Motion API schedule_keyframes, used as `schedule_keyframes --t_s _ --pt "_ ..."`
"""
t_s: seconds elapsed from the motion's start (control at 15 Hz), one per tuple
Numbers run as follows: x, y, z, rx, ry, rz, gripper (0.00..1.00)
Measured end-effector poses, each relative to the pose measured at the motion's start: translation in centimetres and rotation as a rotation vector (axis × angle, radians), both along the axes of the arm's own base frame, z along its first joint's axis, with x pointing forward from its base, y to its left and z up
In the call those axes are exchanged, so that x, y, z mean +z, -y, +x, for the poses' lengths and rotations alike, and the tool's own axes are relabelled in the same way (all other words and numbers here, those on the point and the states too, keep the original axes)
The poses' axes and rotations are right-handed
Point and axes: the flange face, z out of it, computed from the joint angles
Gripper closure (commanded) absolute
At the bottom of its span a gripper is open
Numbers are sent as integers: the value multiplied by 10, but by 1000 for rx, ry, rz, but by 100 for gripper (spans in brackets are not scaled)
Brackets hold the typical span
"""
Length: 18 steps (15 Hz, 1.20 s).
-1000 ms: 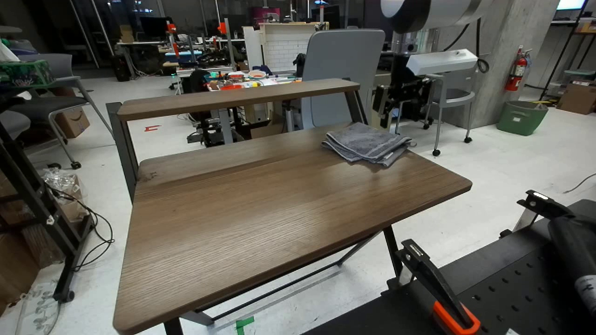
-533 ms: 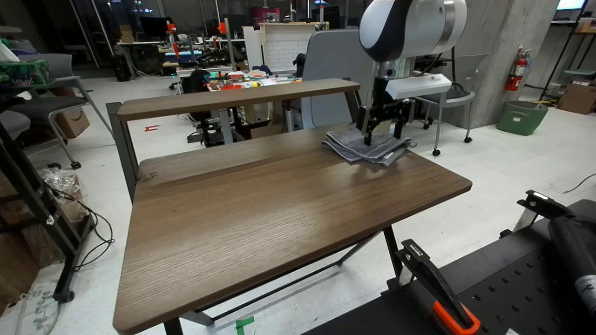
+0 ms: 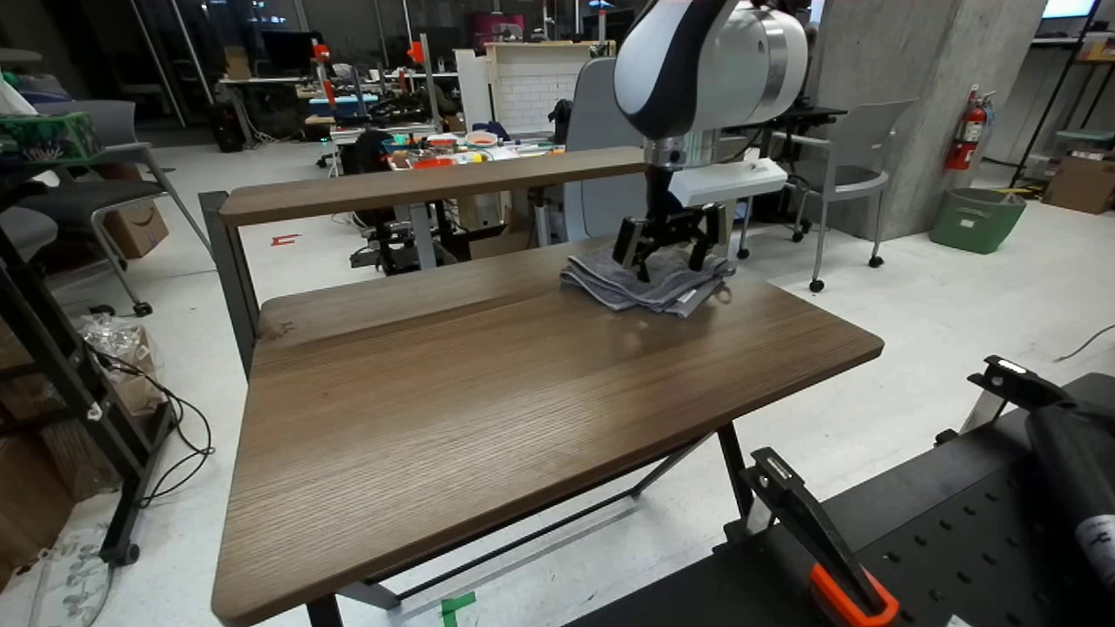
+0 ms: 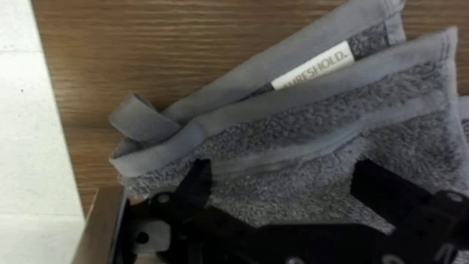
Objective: Push the towel to the left
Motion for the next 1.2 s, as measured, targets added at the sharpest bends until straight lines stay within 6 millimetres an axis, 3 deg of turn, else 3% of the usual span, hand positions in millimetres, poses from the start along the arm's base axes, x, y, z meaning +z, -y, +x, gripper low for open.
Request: schedule_keyframes --t_s 0.4,0.6,0.93,1.2 --pt "-18 -104 -3 123 -42 28 0" --pt "-18 -141 -3 163 -59 28 0" --pt "-7 -159 3 183 -63 25 0" --pt "41 -173 16 182 -2 26 0"
